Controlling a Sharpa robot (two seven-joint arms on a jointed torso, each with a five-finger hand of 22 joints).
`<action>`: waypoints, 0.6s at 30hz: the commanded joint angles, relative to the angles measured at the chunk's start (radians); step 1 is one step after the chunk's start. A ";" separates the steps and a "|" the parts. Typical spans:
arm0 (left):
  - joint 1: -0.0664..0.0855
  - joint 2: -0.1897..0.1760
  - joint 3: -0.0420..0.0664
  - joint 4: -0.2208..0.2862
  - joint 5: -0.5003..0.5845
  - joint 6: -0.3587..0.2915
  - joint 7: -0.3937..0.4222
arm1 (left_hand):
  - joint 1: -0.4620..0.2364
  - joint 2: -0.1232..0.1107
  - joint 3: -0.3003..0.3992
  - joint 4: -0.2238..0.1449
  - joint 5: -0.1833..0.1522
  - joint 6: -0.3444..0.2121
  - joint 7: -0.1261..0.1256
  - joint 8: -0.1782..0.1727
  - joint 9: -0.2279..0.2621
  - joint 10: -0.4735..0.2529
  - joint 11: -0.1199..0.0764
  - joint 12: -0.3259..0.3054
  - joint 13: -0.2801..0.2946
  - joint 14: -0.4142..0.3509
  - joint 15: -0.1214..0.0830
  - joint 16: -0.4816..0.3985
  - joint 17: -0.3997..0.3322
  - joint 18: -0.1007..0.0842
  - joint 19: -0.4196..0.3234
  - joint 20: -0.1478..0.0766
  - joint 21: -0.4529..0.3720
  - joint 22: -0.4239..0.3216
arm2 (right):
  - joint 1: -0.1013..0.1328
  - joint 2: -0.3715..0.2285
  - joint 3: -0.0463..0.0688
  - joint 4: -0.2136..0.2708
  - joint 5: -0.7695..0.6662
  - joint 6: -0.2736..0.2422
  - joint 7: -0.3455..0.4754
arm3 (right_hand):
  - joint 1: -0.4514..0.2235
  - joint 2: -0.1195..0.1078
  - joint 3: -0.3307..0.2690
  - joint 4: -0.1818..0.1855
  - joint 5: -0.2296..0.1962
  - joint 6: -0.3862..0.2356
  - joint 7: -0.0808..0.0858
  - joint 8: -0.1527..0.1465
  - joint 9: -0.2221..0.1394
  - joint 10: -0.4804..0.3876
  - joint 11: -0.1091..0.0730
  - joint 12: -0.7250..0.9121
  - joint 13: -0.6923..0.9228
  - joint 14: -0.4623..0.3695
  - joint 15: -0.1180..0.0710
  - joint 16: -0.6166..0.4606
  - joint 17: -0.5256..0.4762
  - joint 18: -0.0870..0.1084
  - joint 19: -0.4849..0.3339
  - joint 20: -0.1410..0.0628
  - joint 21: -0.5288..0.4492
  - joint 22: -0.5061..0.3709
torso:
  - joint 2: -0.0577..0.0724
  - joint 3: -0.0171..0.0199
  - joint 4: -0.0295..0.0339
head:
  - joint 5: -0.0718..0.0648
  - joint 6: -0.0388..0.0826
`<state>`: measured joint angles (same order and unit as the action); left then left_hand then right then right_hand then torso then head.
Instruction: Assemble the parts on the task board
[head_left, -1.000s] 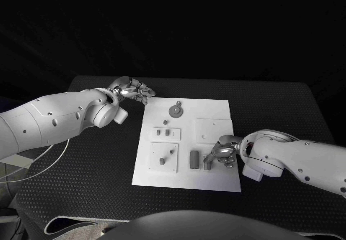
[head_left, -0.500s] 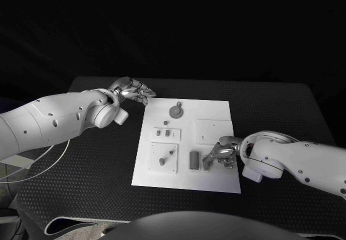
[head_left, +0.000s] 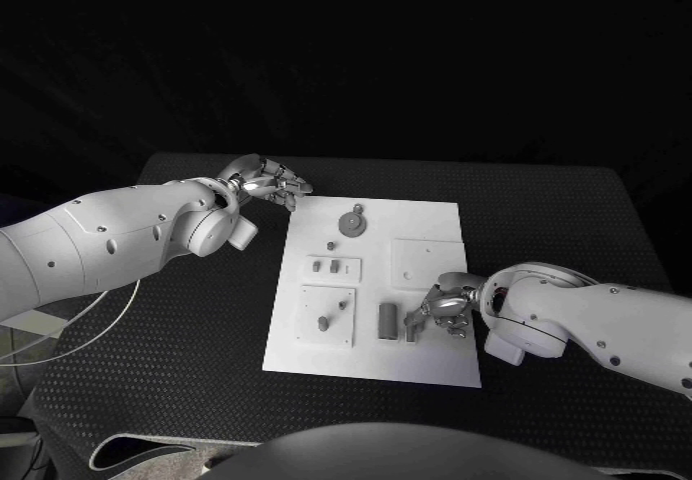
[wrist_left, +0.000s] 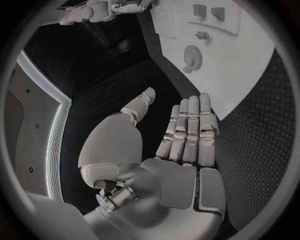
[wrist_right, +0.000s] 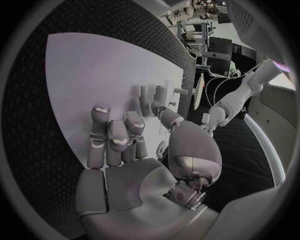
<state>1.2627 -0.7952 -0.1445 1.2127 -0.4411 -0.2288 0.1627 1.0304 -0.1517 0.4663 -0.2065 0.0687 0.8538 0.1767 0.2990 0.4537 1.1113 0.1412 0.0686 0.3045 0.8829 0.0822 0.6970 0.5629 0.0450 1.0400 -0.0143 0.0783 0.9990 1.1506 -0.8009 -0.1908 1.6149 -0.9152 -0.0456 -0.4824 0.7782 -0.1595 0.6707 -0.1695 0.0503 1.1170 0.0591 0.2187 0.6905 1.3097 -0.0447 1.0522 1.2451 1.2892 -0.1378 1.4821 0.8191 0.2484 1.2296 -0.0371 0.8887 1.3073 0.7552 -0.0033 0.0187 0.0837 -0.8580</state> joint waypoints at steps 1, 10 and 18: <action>0.001 0.001 0.001 0.002 -0.004 0.012 0.005 | -0.006 0.000 0.001 0.006 -0.004 0.006 0.003 0.003 0.000 0.001 -0.004 0.000 0.001 0.006 0.003 -0.004 0.001 0.020 -0.002 0.000 -0.005 0.001 | -0.001 0.004 0.001 0.007 0.006 0.009 0.033 | 0.009 -0.004 0.004 0.003 -0.001 -0.003 0.006 -0.002 0.000 -0.004 -0.001 -0.001 -0.001 -0.001 -0.010 -0.003 -0.001 0.013 0.002 -0.005 -0.003 0.013 | 0.000 0.0000 0.0002 | 0.000 0.000; 0.001 0.000 0.001 0.002 -0.006 0.012 0.005 | -0.005 0.000 0.001 0.006 -0.004 0.006 0.003 0.003 0.000 0.001 -0.004 0.000 0.001 0.006 0.003 -0.005 0.002 0.020 -0.002 0.000 -0.005 0.002 | -0.001 -0.012 0.001 0.012 -0.031 -0.009 0.036 | 0.011 -0.006 -0.003 0.001 -0.001 -0.004 0.007 -0.001 0.001 -0.005 0.000 0.000 -0.001 -0.001 -0.009 -0.003 -0.001 0.013 0.001 -0.004 -0.003 0.014 | 0.000 -0.0003 0.0004 | 0.001 -0.001; 0.001 -0.002 0.001 0.003 -0.006 0.011 0.006 | -0.005 0.000 0.001 0.006 -0.004 0.006 0.003 0.003 0.000 0.001 -0.004 0.000 0.001 0.006 0.003 -0.005 0.002 0.020 -0.002 0.000 -0.005 0.002 | 0.000 -0.055 0.002 0.031 -0.091 -0.036 0.066 | 0.018 -0.083 0.020 0.052 -0.001 -0.010 0.008 -0.002 0.002 -0.008 0.001 -0.003 -0.005 0.000 -0.009 -0.005 -0.003 0.013 0.006 -0.006 -0.006 0.012 | 0.000 -0.0001 0.0001 | 0.001 0.000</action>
<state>1.2627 -0.7971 -0.1445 1.2126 -0.4424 -0.2283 0.1618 1.0305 -0.1517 0.4663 -0.2066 0.0687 0.8538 0.1767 0.2990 0.4536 1.1113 0.1411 0.0686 0.3045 0.8829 0.0823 0.6970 0.5636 0.0450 1.0400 -0.0143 0.0783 0.9990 1.1509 -0.8500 -0.1894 1.6402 -0.9556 -0.0630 -0.4523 0.7957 -0.2369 0.6911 -0.1218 0.0503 1.1099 0.0625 0.2184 0.6915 1.3097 -0.0447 1.0522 1.2414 1.2879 -0.1426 1.4821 0.8179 0.2485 1.2319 -0.0393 0.8887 1.3074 0.7551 -0.0033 0.0190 0.0850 -0.8581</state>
